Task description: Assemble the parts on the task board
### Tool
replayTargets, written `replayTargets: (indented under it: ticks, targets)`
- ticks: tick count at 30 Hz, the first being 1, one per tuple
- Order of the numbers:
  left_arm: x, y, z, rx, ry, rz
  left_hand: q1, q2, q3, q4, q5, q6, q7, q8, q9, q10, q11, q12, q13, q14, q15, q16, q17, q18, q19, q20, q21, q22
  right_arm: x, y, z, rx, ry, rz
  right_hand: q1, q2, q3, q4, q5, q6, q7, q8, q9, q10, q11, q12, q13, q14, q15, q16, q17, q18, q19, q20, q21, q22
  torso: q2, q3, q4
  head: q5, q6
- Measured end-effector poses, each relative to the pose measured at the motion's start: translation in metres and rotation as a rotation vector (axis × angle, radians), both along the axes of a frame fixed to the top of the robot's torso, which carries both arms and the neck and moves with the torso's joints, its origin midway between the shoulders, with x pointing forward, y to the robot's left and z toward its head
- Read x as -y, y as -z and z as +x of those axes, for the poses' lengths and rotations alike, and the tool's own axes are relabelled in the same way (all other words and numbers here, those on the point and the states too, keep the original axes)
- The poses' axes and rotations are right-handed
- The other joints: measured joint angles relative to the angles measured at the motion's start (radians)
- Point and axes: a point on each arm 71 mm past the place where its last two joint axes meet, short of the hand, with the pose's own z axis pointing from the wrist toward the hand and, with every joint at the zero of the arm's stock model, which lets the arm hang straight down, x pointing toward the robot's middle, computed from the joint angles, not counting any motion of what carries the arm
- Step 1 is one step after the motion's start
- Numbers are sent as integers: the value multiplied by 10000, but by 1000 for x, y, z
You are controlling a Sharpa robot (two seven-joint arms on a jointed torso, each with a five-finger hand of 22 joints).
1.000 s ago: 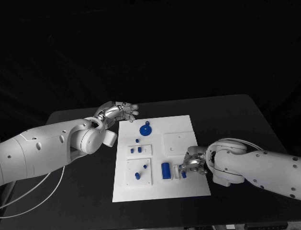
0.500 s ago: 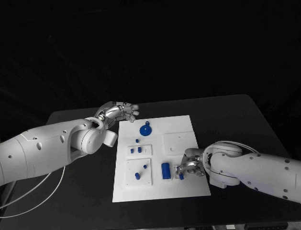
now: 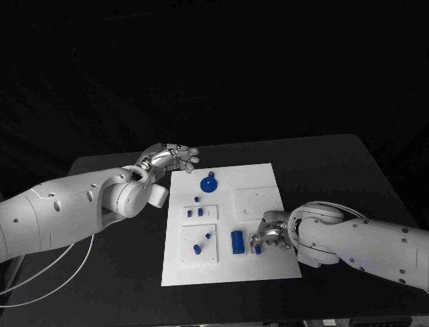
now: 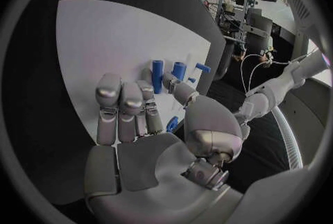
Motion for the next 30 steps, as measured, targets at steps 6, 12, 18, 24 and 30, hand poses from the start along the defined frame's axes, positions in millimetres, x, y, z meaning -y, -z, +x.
replayTargets:
  ticks: [6,12,18,24,30]
  targets:
    - [0,0,0,-3,-4,3,0,0,0,0,0,0,0,0,-9,0,0,0,1,0,0,-39,9,-39,0,0,0,0,0,1,1,43,22,30,-39,-39,-15,-15,0,1,-2,10,-7,0,0,-1,-1,0,0,8,0,-1,0,0,0,0,1,1,-3,13,-21]
    - [0,0,0,-5,-3,3,0,0,0,0,0,0,0,0,-9,0,0,0,8,0,0,-39,9,-44,0,0,0,-1,-2,1,1,81,24,83,-106,-106,-56,26,-40,14,-15,-42,-25,0,0,-2,12,2,2,8,0,0,0,0,0,-1,0,-1,-6,25,-37]
    - [0,0,0,-8,-5,5,0,0,0,0,0,0,0,0,-8,0,-1,0,7,0,0,-39,19,-47,0,0,-39,8,-2,2,1,82,22,129,-237,-238,-125,39,-40,16,-16,-37,-26,0,0,-24,24,5,5,9,1,0,1,0,0,-1,-1,-3,-6,37,-58]
    - [-1,0,0,-10,-11,8,0,0,0,0,0,0,0,0,-8,1,-1,0,7,0,0,-39,19,-51,0,0,-39,7,-1,2,1,78,7,165,-289,-290,-180,40,-40,16,-17,-37,-47,0,0,-32,27,7,7,9,1,-1,0,0,0,-1,-6,-6,-6,52,-74]
    - [-1,0,0,-12,-9,7,0,0,0,0,0,0,0,0,-8,1,-2,0,6,0,0,-39,28,-59,0,0,-39,16,-1,2,2,77,-1,183,-302,-384,-236,40,-40,16,-19,-77,-50,0,0,-34,33,9,8,9,1,0,0,0,0,-2,-7,-6,-6,59,-91]
